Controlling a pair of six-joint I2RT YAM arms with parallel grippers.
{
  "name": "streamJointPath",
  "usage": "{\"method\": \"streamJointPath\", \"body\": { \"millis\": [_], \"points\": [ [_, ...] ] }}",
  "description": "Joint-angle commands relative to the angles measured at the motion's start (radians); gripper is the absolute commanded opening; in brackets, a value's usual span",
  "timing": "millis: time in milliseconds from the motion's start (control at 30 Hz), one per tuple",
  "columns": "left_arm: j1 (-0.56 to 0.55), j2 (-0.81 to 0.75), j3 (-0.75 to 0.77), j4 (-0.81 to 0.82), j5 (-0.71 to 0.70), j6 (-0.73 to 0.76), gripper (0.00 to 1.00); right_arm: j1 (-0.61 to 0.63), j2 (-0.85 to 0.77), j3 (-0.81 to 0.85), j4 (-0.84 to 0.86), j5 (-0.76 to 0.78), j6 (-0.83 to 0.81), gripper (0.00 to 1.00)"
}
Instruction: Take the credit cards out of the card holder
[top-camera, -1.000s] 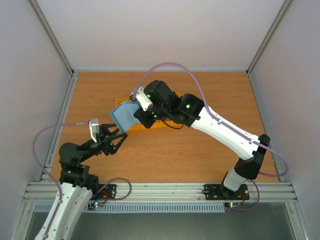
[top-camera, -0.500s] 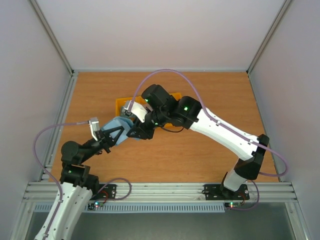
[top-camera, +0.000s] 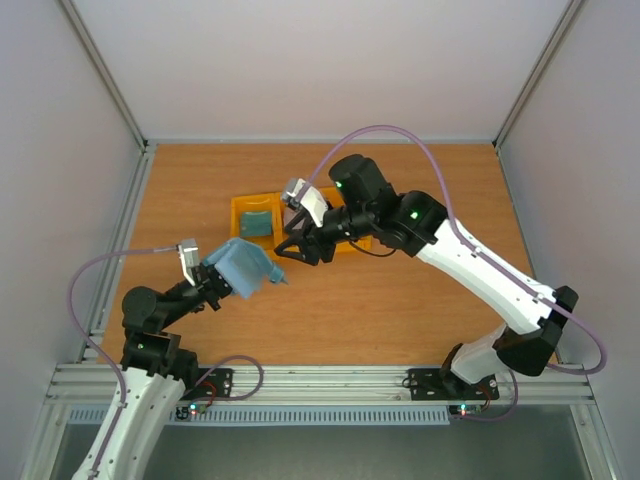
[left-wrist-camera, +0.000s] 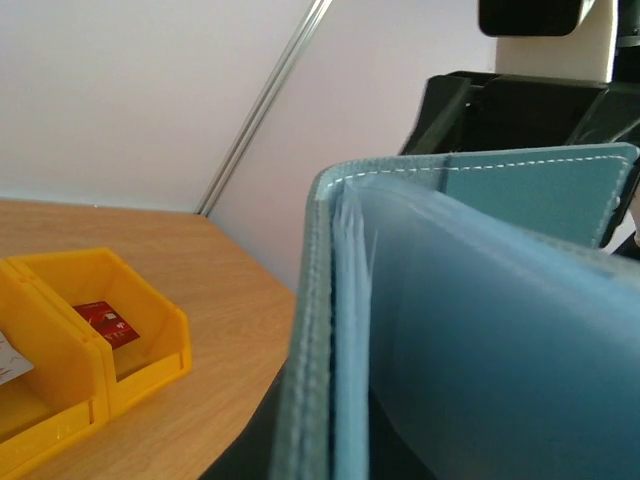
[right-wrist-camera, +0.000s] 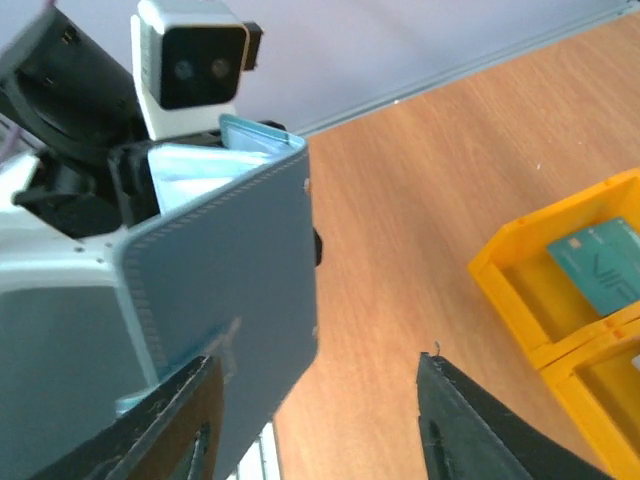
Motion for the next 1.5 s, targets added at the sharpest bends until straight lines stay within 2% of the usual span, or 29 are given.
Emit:
{"method": "streamJointPath", "body": {
  "millis": [0, 167, 300, 400, 533, 567, 600, 633, 767, 1033, 1133, 1267, 1467],
  "points": [
    [0.000, -0.015, -0.004, 0.071, 0.004, 0.003, 0.00, 0.041, 0.035, -0.007, 0.036, 0.027, 0.020, 0.60],
    [0.000, -0.017, 0.001, 0.031, -0.032, 0.019, 0.00, 0.152, 0.016, -0.006, 0.076, 0.121, 0.014, 0.70],
    [0.000, -0.020, 0.002, 0.023, -0.041, 0.025, 0.00, 0.197, 0.007, 0.016, 0.076, 0.286, 0.022, 0.79],
    [0.000, -0.026, 0.002, 0.014, -0.045, 0.031, 0.00, 0.210, 0.001, 0.053, 0.049, 0.358, 0.037, 0.81],
    [0.000, -0.032, 0.002, 0.003, -0.055, 0.040, 0.00, 0.286, 0.025, 0.072, 0.037, 0.551, 0.019, 0.82],
    [0.000, -0.031, 0.002, 0.002, -0.055, 0.042, 0.00, 0.301, 0.037, 0.072, 0.043, 0.584, 0.025, 0.85],
    [0.000, -0.030, 0.002, 0.002, -0.055, 0.042, 0.00, 0.312, 0.052, 0.072, 0.049, 0.616, 0.034, 0.94],
    [0.000, -0.029, 0.002, 0.002, -0.055, 0.042, 0.00, 0.322, 0.066, 0.078, 0.052, 0.639, 0.041, 0.98],
    [0.000, -0.030, 0.002, 0.001, -0.056, 0.043, 0.00, 0.351, 0.128, 0.108, 0.063, 0.733, 0.061, 0.98],
    [0.000, -0.042, 0.003, -0.006, -0.054, 0.049, 0.00, 0.370, 0.245, 0.203, 0.048, 0.769, 0.089, 0.99],
    [0.000, -0.037, 0.001, -0.006, -0.057, 0.052, 0.00, 0.374, 0.249, 0.200, 0.046, 0.726, 0.087, 0.98],
    [0.000, -0.036, -0.003, -0.004, -0.058, 0.053, 0.00, 0.375, 0.231, 0.173, 0.053, 0.596, 0.064, 0.99],
    [0.000, -0.035, -0.001, -0.005, -0.055, 0.054, 0.00, 0.376, 0.246, 0.146, 0.081, 0.683, 0.067, 0.99]
  ]
}}
